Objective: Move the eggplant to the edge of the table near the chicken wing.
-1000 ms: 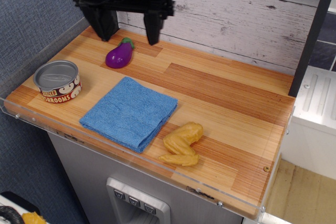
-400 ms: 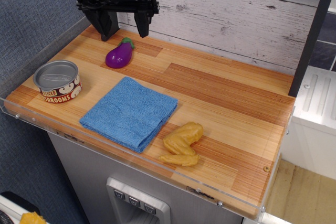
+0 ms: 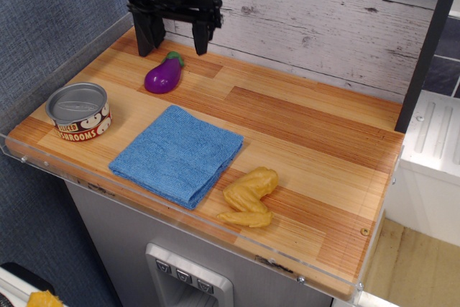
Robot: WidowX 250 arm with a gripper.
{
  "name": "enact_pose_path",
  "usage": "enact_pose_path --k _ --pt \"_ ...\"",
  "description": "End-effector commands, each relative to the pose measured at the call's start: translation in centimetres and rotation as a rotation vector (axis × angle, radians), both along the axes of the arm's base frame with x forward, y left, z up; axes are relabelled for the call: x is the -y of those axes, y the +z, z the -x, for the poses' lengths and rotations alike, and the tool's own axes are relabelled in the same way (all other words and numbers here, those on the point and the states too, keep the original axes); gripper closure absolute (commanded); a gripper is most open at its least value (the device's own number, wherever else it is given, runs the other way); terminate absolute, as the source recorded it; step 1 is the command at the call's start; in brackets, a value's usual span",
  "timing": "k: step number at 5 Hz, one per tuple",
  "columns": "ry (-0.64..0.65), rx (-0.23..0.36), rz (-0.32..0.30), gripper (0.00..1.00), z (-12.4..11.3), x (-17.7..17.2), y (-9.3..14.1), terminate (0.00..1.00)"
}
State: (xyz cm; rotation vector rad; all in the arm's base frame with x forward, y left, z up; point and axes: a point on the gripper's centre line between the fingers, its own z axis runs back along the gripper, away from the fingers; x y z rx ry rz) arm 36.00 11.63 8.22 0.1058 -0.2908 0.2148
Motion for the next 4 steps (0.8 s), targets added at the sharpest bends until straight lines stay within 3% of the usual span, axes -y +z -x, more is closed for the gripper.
enact_pose_path --k 1,4 --pt "-0.043 -0.115 -0.033 0.0 -2.4 -2.7 -1.2 0.0" --pt "-0.063 -0.209 -0.053 0.0 -1.7 -4.4 -4.0 0.0"
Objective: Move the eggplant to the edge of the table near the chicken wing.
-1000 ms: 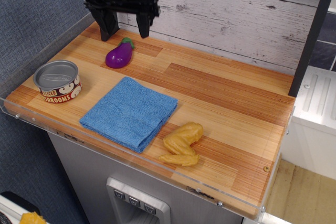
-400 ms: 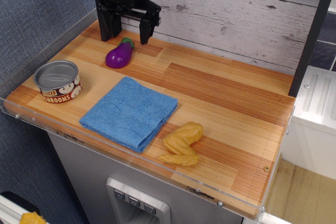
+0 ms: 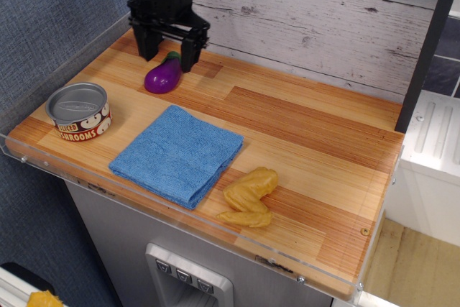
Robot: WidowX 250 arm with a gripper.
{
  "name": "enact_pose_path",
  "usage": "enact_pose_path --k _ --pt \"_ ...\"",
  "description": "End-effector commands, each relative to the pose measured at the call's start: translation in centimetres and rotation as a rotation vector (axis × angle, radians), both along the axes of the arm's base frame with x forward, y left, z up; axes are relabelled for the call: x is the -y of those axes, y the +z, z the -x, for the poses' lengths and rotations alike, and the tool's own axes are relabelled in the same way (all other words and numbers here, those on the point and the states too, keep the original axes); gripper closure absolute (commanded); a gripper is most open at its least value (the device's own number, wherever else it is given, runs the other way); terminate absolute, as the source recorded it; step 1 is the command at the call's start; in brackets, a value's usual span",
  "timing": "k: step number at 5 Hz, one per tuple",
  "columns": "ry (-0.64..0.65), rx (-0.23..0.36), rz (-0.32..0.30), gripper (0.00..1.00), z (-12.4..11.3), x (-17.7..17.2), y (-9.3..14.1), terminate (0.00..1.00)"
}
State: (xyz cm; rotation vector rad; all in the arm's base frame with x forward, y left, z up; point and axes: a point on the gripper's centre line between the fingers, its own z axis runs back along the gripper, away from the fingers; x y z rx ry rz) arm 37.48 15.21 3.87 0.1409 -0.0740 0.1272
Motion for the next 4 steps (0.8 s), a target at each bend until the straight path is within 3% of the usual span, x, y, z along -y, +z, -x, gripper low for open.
enact_pose_path --k 1,2,3,4 --pt "0.011 0.002 -0.026 0.0 -0.1 -0.8 -0.6 0.0" --pt "-0.016 -0.027 -0.033 0.0 -0.1 -0.6 -1.0 0.0" --pt "0.002 -0.034 -0.023 1.0 0.0 -0.8 -1.4 0.0" --pt "0.022 -0.033 -0.035 1.0 0.2 -0.9 -1.7 0.0"
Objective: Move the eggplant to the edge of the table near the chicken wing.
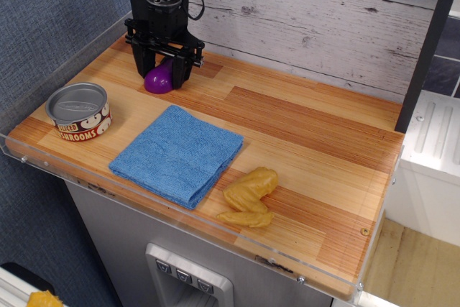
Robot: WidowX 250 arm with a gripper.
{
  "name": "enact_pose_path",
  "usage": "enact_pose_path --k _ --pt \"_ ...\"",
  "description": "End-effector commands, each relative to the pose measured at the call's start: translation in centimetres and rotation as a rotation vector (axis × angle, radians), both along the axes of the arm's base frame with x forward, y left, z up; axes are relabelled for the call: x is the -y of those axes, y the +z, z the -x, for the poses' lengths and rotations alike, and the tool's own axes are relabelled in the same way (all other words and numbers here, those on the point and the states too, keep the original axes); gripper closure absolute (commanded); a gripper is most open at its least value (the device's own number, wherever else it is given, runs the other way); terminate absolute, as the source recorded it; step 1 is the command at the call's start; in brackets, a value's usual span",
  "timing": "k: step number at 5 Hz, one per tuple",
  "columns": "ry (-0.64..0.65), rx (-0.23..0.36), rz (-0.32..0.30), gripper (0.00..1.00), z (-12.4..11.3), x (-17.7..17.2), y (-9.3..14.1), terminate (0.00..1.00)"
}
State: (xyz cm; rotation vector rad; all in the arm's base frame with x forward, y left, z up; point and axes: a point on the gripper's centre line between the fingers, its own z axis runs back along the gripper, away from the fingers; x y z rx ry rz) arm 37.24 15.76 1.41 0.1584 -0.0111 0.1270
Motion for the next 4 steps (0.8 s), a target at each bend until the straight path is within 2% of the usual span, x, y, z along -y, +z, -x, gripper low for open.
enact_pose_path --k 1,2,3,4 --pt "0.016 0.049 -0.041 1.0 0.2 -0.1 1.4 0.0" --pt "0.107 0.124 -0.007 1.0 0.6 0.0 3.4 0.0" --pt "0.189 0.122 -0.014 1.0 1.0 0.6 4.7 0.0" --pt "0.296 0.15 -0.02 1.0 0.9 2.2 6.1 0.0"
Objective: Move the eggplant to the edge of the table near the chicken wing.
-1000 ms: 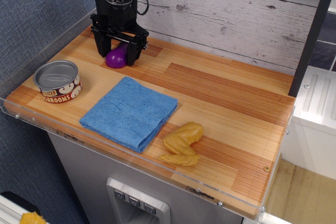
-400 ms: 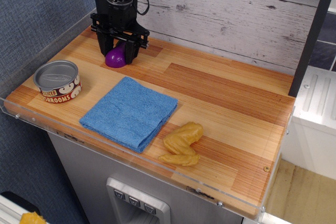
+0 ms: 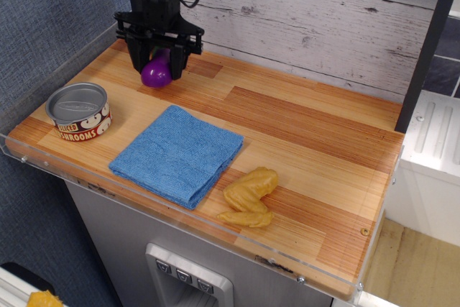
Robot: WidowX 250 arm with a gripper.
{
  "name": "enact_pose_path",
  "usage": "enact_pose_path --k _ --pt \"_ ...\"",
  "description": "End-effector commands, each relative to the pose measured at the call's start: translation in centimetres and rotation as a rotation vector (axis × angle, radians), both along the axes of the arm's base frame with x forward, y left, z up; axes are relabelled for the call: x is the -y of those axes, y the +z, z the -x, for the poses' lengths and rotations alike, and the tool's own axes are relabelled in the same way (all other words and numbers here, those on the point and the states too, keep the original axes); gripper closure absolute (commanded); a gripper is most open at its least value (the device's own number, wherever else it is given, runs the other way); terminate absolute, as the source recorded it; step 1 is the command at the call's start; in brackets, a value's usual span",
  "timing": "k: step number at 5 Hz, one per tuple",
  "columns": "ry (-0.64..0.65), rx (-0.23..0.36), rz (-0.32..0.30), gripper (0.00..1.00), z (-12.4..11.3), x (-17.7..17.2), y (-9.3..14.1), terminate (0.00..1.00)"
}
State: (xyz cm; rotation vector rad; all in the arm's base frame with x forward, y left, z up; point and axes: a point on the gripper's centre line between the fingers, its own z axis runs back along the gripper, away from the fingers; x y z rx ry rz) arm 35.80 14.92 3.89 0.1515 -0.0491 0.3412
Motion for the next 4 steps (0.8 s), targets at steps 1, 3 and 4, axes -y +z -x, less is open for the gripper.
enact_pose_path --k 1,3,4 --pt "0.167 0.079 -0.043 1.0 -0.6 4.1 4.5 0.0" --pt "0.455 0.082 -0.079 1.0 0.0 9.2 4.9 0.0" --pt "0.566 0.066 -0.012 1.0 1.0 12.8 4.5 0.0"
